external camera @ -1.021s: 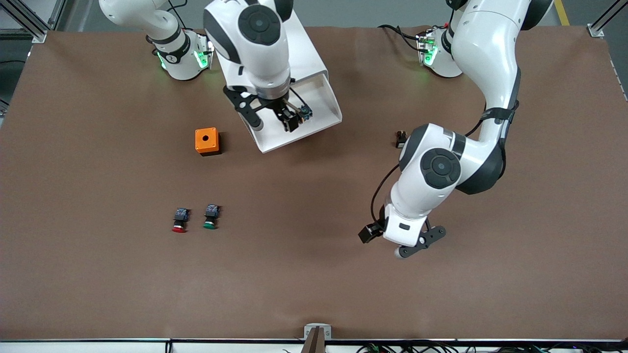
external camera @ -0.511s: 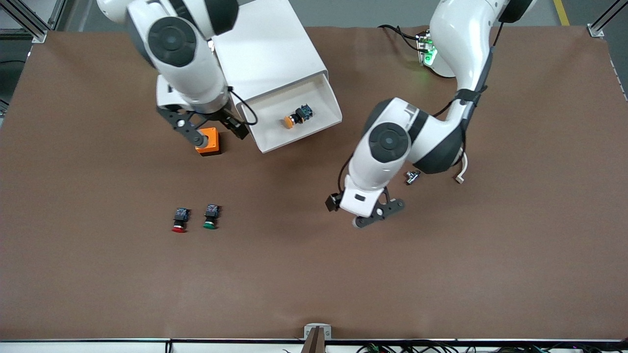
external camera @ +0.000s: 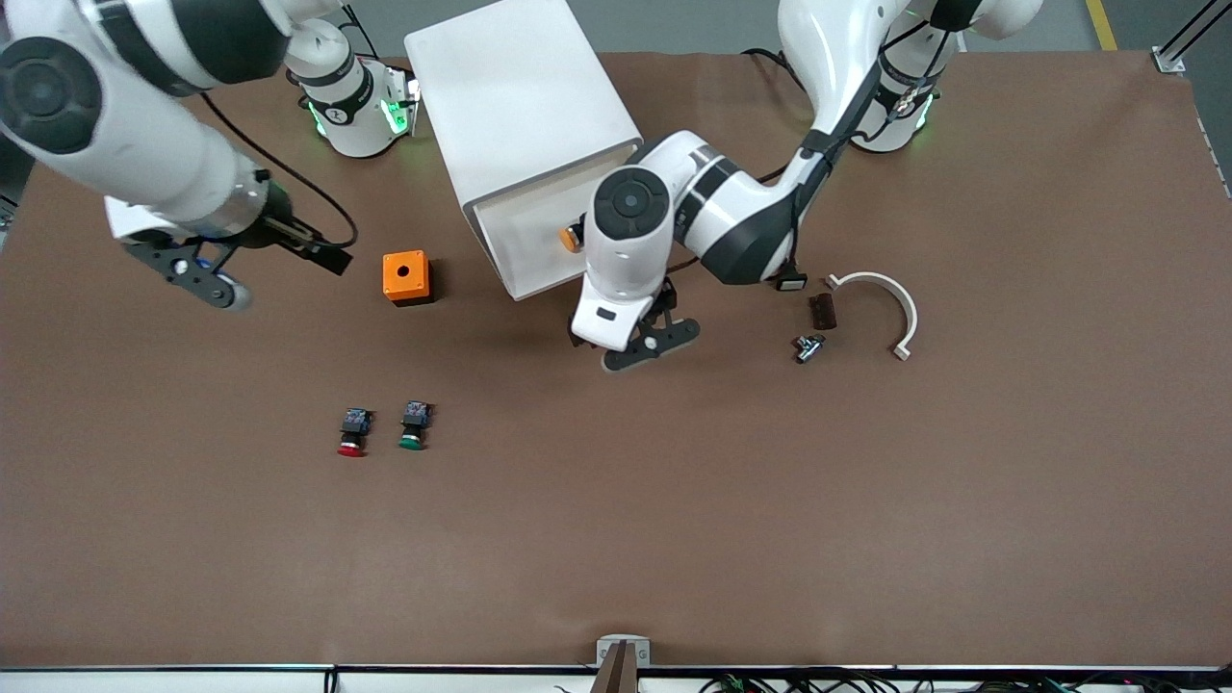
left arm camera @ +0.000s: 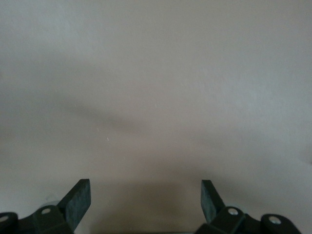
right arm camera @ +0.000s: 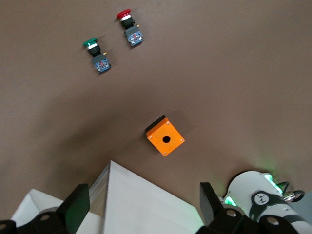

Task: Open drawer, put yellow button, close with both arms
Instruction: 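Push the drawer shut with the left gripper while the right gripper withdraws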

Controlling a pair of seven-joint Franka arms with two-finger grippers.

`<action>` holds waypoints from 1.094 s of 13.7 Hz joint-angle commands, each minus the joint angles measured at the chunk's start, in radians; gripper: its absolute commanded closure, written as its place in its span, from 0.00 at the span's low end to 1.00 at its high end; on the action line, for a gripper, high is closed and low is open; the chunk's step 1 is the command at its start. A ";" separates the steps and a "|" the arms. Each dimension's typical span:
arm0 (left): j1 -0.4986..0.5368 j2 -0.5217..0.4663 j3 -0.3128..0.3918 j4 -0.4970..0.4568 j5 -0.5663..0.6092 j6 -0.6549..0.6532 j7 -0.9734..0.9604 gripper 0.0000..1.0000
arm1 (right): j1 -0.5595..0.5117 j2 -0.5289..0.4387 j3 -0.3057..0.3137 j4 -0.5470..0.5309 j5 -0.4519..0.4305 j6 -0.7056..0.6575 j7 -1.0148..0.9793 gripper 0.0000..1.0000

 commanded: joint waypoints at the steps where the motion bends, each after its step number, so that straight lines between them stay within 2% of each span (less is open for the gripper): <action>1: -0.040 -0.027 0.003 -0.022 0.018 -0.017 -0.040 0.01 | -0.083 -0.009 0.018 0.041 -0.027 -0.058 -0.128 0.00; 7: -0.133 -0.029 -0.016 -0.027 0.010 -0.063 -0.097 0.01 | -0.233 -0.002 0.020 0.065 -0.035 -0.066 -0.405 0.00; 10: -0.133 -0.027 -0.040 -0.034 -0.091 -0.084 -0.096 0.01 | -0.269 0.003 0.020 0.097 -0.038 -0.065 -0.600 0.00; 15: -0.129 -0.020 -0.040 -0.053 -0.362 -0.097 -0.093 0.01 | -0.292 0.004 0.020 0.097 -0.038 -0.029 -0.714 0.00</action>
